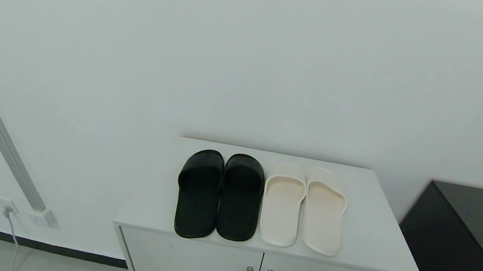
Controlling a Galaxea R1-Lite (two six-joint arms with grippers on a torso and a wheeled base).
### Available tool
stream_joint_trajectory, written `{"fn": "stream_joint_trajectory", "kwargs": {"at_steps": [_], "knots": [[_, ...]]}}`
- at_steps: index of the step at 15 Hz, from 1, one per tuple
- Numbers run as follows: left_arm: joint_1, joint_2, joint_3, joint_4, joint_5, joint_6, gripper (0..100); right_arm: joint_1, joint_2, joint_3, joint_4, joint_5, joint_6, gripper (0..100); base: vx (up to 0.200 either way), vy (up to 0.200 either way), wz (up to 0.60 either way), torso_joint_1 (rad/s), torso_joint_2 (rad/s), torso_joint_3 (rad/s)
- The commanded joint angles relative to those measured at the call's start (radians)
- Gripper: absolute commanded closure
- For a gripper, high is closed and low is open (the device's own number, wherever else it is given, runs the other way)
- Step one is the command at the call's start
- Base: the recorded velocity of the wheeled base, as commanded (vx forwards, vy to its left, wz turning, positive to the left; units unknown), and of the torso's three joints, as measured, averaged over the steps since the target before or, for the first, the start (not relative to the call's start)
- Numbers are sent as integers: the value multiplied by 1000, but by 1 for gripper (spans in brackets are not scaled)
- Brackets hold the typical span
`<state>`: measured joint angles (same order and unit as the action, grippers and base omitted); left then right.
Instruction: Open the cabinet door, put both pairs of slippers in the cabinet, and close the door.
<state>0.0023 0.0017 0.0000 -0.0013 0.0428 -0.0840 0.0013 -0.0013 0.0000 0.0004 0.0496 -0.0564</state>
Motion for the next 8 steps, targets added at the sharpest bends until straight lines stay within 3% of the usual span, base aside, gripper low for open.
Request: {"fn": "stream_joint_trajectory", "kwargs": {"at_steps": [1,8], "knots": [[1,0,0,0,0,0,100,0,1,0,1,0,0,0,0,0,0,0,0,0],[1,0,0,0,0,-2,100,0,1,0,0,6,-8,0,0,0,0,0,0,0]]}}
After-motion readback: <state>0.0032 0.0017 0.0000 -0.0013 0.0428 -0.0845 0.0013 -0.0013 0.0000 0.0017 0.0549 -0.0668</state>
